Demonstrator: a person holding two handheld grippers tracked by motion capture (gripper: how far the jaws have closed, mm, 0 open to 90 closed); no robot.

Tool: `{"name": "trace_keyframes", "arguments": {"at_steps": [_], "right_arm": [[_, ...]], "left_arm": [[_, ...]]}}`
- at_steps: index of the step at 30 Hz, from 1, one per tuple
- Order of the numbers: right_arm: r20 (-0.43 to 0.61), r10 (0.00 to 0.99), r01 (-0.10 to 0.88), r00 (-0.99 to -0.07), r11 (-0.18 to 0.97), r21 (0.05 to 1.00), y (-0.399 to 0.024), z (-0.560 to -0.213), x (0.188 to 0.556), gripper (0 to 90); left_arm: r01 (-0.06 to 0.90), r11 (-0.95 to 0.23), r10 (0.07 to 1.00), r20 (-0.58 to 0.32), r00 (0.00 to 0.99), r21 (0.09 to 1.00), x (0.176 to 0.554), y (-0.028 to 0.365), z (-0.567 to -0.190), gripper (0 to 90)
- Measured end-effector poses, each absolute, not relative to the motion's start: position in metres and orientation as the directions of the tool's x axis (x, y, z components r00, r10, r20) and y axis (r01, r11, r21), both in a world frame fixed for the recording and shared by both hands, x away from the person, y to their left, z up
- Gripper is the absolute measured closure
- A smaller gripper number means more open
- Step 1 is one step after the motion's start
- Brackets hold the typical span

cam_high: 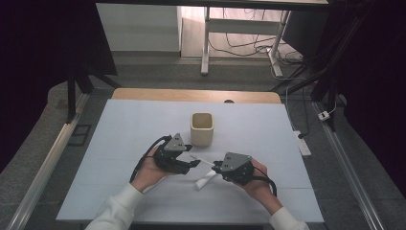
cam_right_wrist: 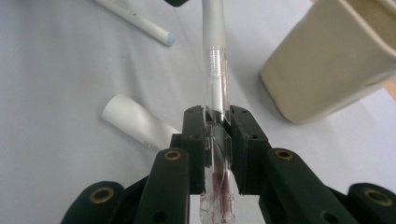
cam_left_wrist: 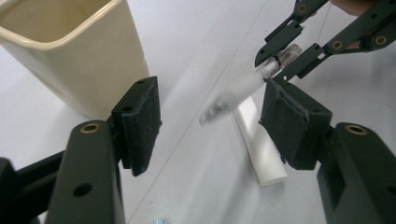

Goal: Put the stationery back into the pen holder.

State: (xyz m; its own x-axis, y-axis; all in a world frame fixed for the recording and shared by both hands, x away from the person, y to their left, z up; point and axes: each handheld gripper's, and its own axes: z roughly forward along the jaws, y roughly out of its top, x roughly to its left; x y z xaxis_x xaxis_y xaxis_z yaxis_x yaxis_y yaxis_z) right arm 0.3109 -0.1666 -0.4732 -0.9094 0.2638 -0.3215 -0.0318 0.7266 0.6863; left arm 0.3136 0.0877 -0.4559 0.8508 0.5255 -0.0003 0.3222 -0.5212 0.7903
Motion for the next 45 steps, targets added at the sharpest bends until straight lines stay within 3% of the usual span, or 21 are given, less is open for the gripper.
{"name": "trace_keyframes", "arguments": {"at_steps": [13, 34, 45], "right_arm": [[-0.217, 0.386, 0.054, -0.897, 0.582, 0.811, -0.184, -0.467, 0.319, 76.5], [-0.145, 0.382, 0.088, -0.913, 0.531, 0.843, -0.176, -0.476, 0.317, 76.4], [-0.144, 0.359, 0.078, -0.922, 0.537, 0.840, -0.167, -0.483, 0.314, 76.3]], "left_arm": [[0.344, -0.477, 0.554, -0.028, 0.832, 0.809, 0.316, 0.095, -0.456, 34.2], [0.360, -0.413, 0.554, -0.083, 0.829, 0.837, 0.317, 0.094, -0.457, 36.3], [0.358, -0.399, 0.521, -0.112, 0.846, 0.844, 0.318, 0.091, -0.458, 48.6]]}}
